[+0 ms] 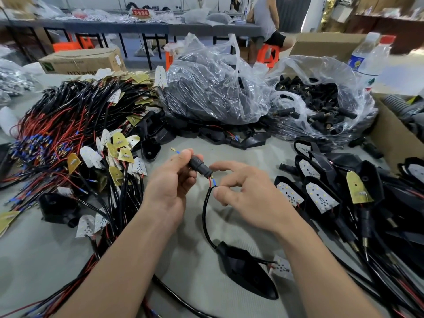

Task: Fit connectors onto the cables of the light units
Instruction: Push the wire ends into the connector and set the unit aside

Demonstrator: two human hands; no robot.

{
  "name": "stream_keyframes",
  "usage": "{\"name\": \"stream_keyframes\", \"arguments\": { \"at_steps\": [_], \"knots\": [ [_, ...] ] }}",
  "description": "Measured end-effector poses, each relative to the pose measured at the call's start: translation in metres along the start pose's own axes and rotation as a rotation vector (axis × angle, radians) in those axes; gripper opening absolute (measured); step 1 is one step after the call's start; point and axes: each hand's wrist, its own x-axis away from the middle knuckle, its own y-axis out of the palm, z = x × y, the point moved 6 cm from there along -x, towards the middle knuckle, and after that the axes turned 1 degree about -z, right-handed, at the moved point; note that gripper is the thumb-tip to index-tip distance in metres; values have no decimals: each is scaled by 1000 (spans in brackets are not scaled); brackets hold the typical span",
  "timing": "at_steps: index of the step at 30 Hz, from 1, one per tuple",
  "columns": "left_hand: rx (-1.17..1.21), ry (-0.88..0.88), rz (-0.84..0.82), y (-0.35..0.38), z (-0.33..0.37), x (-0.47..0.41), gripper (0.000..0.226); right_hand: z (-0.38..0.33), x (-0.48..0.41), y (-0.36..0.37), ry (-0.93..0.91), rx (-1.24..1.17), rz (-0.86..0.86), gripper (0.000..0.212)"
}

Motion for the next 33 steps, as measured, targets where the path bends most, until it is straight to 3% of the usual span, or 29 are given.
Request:
{"name": "stream_keyframes", "arguments": {
  "at_steps": [6,14,21,29,33],
  "knots": [
    [-2,-10,-10,3,-1,2,9,-5,2,3,-48,15,-63,24],
    [21,-26,-41,4,0,1,12,2,0,-9,7,-61,97,46],
    [7,-29,-22,3,-1,-2,12,8,-1,-13,52,-160,266,44],
    [27,17,37,-1,1,0,13,4,1,-4,38,-41,208,22],
    [26,4,-28,6,0,2,15,1,1,-3,-17,-24,224,23]
  ]
}}
